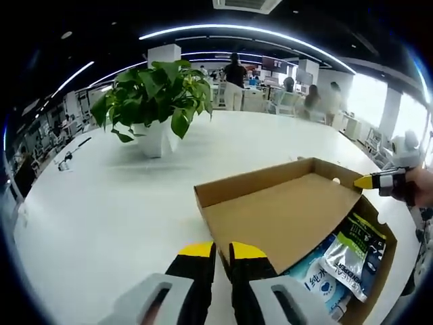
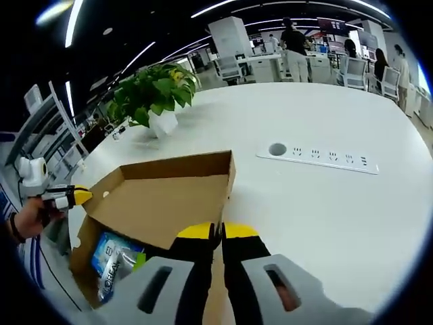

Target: Operate the shoe box by opening the lid, removing the specified soft item, and placing it in the target area until the item is outside and the box remains undamaged.

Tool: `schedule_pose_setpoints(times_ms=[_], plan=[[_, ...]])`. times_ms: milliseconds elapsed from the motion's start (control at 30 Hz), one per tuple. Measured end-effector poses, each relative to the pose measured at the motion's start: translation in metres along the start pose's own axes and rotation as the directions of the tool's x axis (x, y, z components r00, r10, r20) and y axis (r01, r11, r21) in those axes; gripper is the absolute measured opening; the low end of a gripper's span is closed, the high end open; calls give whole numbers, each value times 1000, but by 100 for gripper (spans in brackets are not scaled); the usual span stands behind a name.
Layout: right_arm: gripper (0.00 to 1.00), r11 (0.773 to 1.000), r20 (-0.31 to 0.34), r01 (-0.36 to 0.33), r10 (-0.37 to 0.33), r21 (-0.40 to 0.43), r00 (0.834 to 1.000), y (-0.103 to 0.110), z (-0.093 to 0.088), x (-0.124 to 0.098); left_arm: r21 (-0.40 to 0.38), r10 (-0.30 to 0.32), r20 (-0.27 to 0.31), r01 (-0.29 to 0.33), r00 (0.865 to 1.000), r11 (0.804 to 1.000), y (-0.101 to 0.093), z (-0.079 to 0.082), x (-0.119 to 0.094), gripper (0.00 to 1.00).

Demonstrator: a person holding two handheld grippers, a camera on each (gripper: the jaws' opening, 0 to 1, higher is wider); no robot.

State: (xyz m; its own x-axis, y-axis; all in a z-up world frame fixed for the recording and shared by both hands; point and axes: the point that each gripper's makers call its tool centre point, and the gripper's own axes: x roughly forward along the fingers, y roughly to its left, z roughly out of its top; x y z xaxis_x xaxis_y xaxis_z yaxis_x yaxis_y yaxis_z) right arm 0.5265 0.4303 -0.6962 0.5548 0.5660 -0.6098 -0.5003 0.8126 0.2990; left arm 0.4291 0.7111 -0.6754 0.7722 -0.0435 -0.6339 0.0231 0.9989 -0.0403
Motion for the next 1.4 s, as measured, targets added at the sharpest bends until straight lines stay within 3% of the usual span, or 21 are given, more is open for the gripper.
schedule_pose_setpoints(times_ms=[467,733,1000,1400], plan=[[5,1000,-9,9,-9,28,1000,0,0,-18,-3,-20,4,20,1000,1000,-3,2,-11,9],[7,1000,11,15,-15,24,1000,4,3,-38,11,-32,30,32,999,999,-6,6,-27,10],[10,1000,34,7,-8,29,999,9,-2,-60,4,-37,30,37,999,999,-8,-1,-46,14],[17,999,72,-4,1,35,997,12,-20,-93,6,-76,31,76,997,997,-34,-8,-67,16]])
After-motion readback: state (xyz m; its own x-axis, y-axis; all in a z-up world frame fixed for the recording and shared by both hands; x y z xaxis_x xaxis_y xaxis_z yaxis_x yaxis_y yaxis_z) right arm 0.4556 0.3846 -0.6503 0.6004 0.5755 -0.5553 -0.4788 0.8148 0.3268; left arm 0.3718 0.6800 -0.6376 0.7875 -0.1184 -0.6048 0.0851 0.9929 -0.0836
